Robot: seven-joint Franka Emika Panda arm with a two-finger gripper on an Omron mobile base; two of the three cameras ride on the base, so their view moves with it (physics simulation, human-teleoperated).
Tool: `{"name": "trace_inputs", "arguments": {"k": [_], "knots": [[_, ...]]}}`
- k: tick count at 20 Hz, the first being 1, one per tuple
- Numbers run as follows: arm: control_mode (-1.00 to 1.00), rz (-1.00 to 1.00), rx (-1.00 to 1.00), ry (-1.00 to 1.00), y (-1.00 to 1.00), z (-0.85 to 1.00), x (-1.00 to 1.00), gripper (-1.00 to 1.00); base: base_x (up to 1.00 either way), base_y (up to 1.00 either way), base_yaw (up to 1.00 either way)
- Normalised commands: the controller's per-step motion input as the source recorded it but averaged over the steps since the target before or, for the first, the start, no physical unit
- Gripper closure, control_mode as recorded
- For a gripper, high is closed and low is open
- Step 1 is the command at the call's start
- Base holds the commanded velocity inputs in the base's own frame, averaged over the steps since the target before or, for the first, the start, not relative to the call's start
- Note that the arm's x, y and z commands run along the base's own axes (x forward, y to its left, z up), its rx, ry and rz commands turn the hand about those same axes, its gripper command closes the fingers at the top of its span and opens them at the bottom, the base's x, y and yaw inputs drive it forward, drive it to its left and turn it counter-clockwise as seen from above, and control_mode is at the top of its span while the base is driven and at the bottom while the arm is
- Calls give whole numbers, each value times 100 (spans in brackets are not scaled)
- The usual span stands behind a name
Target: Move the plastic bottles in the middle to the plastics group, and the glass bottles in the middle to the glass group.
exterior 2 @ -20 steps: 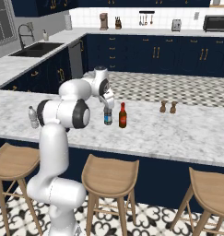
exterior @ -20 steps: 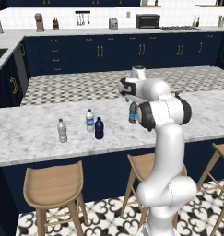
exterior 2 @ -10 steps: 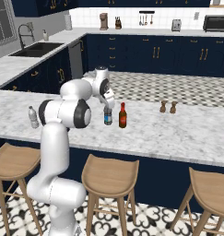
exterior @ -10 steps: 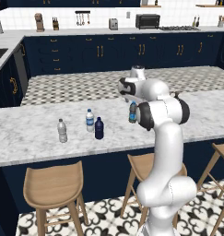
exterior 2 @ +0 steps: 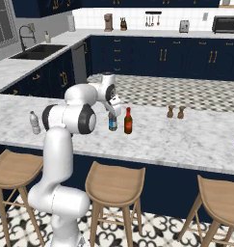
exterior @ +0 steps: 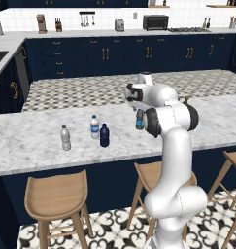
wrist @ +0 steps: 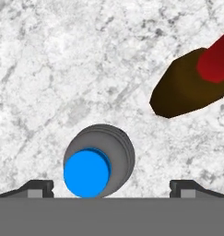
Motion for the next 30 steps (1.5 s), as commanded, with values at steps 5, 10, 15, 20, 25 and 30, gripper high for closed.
{"name": "trace_inputs", "arguments": {"k": [5,10,15,20,25,30], "knots": [[-100,0,0,1,-4,0,0,-100,0,0,0],[-100,0,-2,2,0,0,0,-100,0,0,0],[-100,0,-5,4,0,-4,0,-100,0,0,0],[-100,0,-5,3,0,-1,1,-100,0,0,0],[-100,0,0,0,0,-1,3,-100,0,0,0],[-100,0,0,0,0,-13,1,-100,0,0,0]]}}
